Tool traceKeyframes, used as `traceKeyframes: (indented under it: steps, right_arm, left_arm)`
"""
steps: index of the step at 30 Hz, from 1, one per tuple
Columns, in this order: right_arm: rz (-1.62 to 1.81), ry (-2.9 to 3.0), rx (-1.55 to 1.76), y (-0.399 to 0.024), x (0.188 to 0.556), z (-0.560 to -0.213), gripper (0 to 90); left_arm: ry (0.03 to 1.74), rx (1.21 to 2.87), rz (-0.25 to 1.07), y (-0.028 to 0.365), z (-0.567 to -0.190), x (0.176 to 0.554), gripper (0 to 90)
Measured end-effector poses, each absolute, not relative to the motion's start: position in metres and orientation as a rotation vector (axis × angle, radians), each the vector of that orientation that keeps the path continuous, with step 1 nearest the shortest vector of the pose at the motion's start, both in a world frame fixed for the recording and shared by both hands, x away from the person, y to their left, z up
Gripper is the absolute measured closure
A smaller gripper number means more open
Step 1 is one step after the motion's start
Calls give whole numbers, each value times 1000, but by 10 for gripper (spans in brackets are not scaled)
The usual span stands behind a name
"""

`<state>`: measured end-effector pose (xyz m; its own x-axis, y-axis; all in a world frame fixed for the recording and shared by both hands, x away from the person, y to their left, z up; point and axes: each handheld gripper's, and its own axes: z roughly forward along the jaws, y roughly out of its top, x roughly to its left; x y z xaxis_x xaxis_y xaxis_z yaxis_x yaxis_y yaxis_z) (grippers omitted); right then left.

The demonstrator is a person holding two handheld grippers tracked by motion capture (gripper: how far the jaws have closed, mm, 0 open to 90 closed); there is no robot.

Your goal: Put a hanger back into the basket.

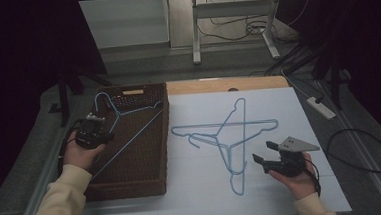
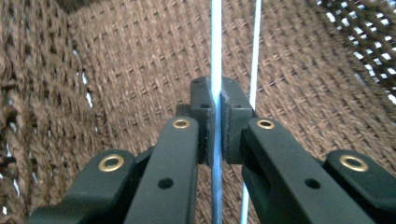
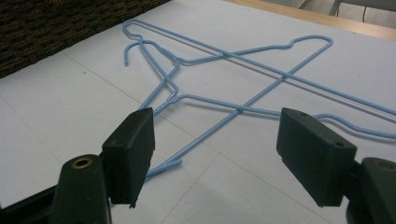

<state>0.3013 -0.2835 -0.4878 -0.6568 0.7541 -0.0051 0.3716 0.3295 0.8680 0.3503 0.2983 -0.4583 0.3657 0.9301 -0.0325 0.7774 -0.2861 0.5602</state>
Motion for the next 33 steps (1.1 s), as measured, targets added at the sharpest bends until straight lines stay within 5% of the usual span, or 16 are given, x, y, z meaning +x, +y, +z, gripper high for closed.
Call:
traceKeyframes:
  steps: [11, 15, 19, 33]
  right_arm:
    - [1260, 2197, 992, -283, 302, -488, 290]
    - [1266, 2192, 992, -283, 301, -488, 290]
    - [1267, 2190, 994, -283, 301, -488, 289]
    - [1281, 2168, 1003, -289, 300, -483, 289]
  left_arm:
    - [1532, 2126, 476, 303, -461, 354, 827]
    - [1452, 2095, 555, 299, -449, 343, 554]
    - [1362, 2041, 547, 296, -434, 330, 435]
    - [1072, 1925, 521, 262, -400, 269, 381]
